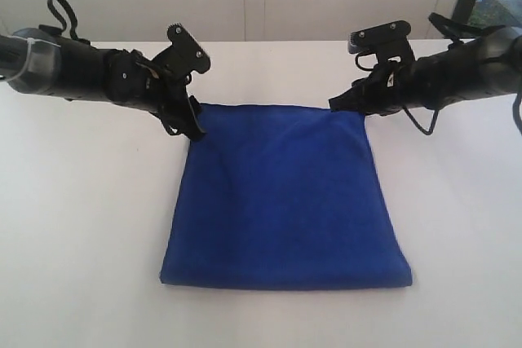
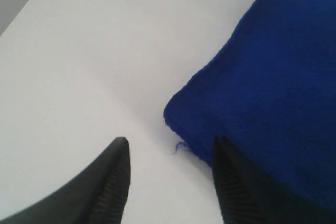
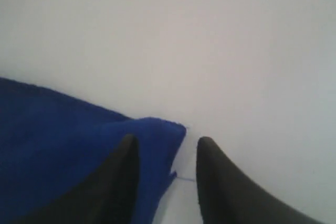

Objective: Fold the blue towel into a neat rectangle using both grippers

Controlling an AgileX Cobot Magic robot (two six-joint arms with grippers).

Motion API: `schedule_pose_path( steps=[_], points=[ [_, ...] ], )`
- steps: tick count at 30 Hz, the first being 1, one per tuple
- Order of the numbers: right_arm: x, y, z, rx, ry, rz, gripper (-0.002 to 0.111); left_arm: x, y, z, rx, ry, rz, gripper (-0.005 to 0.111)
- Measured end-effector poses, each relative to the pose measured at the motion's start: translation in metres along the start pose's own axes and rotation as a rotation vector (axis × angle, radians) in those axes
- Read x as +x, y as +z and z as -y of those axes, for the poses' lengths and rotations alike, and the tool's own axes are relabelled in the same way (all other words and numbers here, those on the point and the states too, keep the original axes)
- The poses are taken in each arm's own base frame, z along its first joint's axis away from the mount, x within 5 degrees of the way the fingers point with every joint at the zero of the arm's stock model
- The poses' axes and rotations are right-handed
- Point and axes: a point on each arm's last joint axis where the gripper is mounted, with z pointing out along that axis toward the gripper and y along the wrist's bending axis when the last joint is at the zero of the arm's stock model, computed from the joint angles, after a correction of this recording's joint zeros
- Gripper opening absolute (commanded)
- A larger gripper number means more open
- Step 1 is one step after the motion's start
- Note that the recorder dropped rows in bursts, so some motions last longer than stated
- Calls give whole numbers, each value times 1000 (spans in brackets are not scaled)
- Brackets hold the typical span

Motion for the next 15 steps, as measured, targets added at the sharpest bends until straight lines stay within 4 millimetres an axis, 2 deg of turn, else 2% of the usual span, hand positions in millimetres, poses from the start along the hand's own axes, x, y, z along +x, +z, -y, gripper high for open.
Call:
schedule_pose_path(
  steps=[2,5,12,15],
  points=[
    [-1,-7,1,6,0,-38,10,-6,-10,-3,5,-32,5,51],
    [-5,-22,3,17,1,-105,0,-15,-28,-6,31,-89,1,37],
    [-9,-62,7,40,19,-277,0,-21,-66,-2,175,-167,-122,1],
    [-12,-83,7,40,50,-338,0,-21,-81,2,240,-213,-194,0]
  ],
)
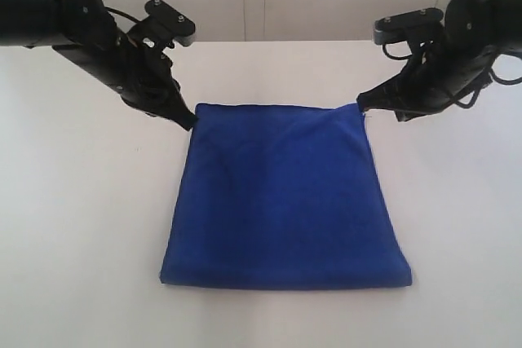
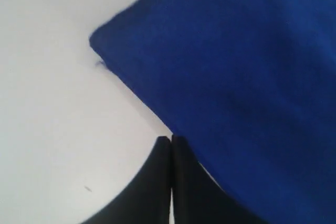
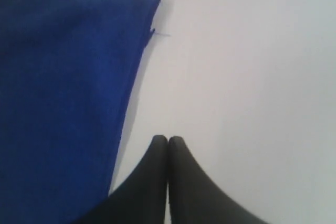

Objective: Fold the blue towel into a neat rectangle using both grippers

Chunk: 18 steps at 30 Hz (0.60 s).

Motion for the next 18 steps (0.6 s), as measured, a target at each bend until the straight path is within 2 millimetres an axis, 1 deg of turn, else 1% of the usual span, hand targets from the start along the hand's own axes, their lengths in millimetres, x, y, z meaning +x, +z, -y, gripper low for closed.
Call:
schedule_pose_path(
  steps=[4,12,13,14,15,18],
  points=[
    [13,-21,0,-10,24,-50,0,7,-17,8,70,-87,-100,0],
    [57,-57,-4,-19,22,-128,0,21,-48,23,165,-197,-261,0],
    [70,-69,-7,-31,24,-125,0,25,-55,29,199,-233,-266,0],
    [75,-73,-9,-40,27,-123,0,28,-59,33,219,-254,-261,0],
    [85,-81,-14,-68,34,-119,0,34,-65,41,262,-286,-242,0],
    [103,-89,-26,-134,35,-128,0,42,-68,57,318,-302,-204,0]
  ],
)
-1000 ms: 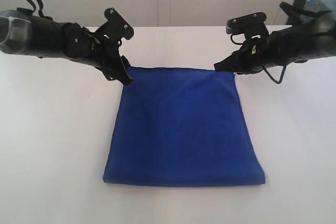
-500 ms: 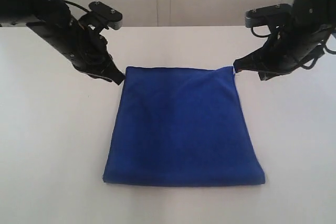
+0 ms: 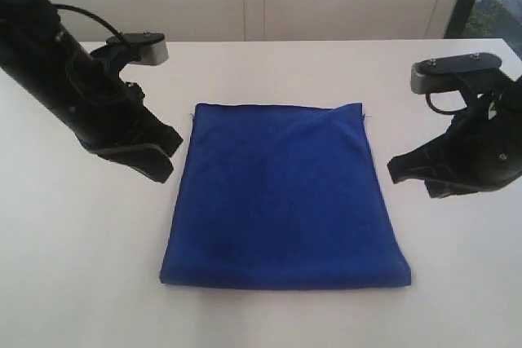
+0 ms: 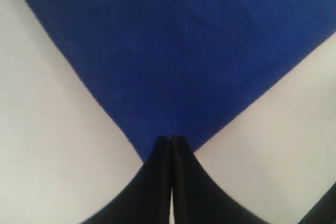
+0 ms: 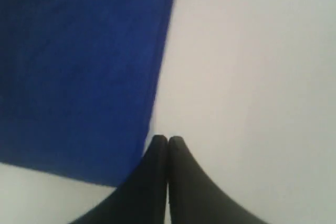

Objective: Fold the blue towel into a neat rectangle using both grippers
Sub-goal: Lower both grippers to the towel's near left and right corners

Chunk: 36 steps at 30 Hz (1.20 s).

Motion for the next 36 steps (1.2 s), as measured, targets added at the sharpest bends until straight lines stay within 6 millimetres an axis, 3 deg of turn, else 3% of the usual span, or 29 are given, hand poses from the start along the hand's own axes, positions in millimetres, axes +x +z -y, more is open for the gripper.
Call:
schedule_pose_path(
  steps=[3,7,12,20,28,36],
  points=[
    [19,10,-23,-130,21,-14,0,20,25,18,48,4,-13,0],
    [32,24,-35,-177,42,42,0,39,54,31,5,39,27,0],
    [43,42,-32,-154,58,51,0,44,64,23,-61,26,112,0],
    [57,78,-29,-115,76,-73,0,62,94,10,-83,-14,4,0],
    [61,88,-28,-101,66,-122,0,66,104,7,-83,-24,-43,0],
    [59,82,-28,-105,58,-101,0,68,100,6,-96,34,-71,0]
  ],
)
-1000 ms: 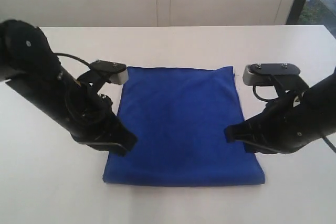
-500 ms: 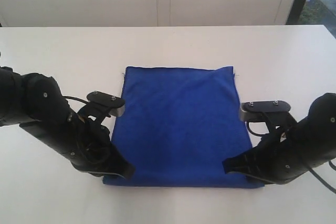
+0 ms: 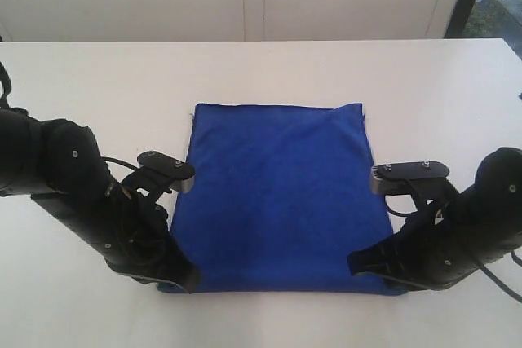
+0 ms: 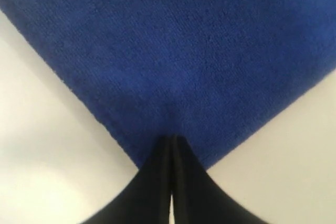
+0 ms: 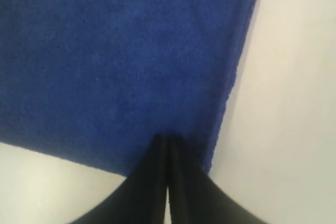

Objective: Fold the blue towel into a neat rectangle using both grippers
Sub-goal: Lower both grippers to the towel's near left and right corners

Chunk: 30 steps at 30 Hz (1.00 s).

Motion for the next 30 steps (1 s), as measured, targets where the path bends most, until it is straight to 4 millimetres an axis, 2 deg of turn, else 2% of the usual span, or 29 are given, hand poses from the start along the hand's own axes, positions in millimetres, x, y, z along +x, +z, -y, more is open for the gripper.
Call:
schedule_pose_path(
  steps=[5,10,17,20,24,30],
  points=[
    [-2,-23,-4,-23,-15,81,0,0,-20,3,-16,67,38,0],
    [3,-48,-6,-30,-67,129,0,2,-48,8,-39,149,84,0],
    [12,-81,-3,18,-211,211,0,14,-79,13,-79,302,74,0],
    [16,-93,-3,34,-337,249,0,19,-90,16,-81,404,74,0],
    [22,-103,-3,54,-525,264,0,23,-98,18,-83,540,75,0],
    [23,-103,-4,70,-703,247,0,23,-99,19,-78,685,73,0]
  ],
)
